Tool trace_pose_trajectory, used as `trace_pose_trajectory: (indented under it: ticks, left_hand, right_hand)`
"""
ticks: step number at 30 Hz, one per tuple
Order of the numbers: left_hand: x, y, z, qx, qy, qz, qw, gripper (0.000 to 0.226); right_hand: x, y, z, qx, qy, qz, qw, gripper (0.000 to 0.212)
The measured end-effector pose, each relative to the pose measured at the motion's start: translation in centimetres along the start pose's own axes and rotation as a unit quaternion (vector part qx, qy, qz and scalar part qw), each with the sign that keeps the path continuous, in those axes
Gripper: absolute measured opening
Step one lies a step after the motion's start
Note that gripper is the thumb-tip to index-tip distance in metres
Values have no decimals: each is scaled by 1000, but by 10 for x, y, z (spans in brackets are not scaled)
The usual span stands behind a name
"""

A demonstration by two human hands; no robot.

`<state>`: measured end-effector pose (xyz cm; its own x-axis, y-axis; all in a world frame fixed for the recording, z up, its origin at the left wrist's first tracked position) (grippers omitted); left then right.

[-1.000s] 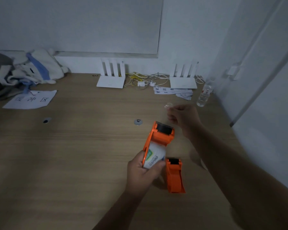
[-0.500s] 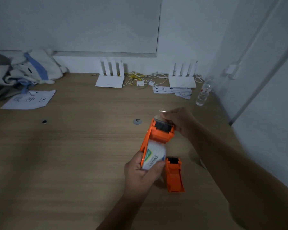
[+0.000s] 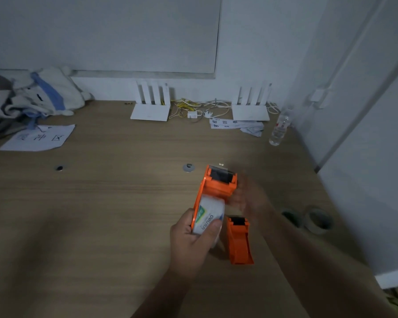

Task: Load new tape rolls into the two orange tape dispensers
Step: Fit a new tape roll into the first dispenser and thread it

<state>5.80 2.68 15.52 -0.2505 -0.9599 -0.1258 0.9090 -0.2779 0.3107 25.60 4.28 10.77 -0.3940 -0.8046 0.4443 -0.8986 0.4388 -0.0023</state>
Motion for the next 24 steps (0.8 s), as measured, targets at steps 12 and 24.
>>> trace_pose_trajectory:
  ticks: [12,24]
  left_hand:
    - [-4,-3,-14,-22,-4,11,1000,13]
    - [-7,-46,-59,-168,-42,32,984,37]
  right_hand:
    - [27,45,99,-71,107,-28,991,47]
    - [52,36,81,114,-55,18,992,13]
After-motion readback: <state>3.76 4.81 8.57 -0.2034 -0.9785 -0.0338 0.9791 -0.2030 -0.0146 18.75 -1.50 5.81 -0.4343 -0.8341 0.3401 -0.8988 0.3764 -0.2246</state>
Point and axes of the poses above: each hand's wrist, its own x-axis away from the middle knuckle, its own y-axis out of the palm, z = x × y, the point moved 9 cm from there along -x, towards the middle knuckle, and after that the axes turned 15 degrees about x, right-handed, at the moved point
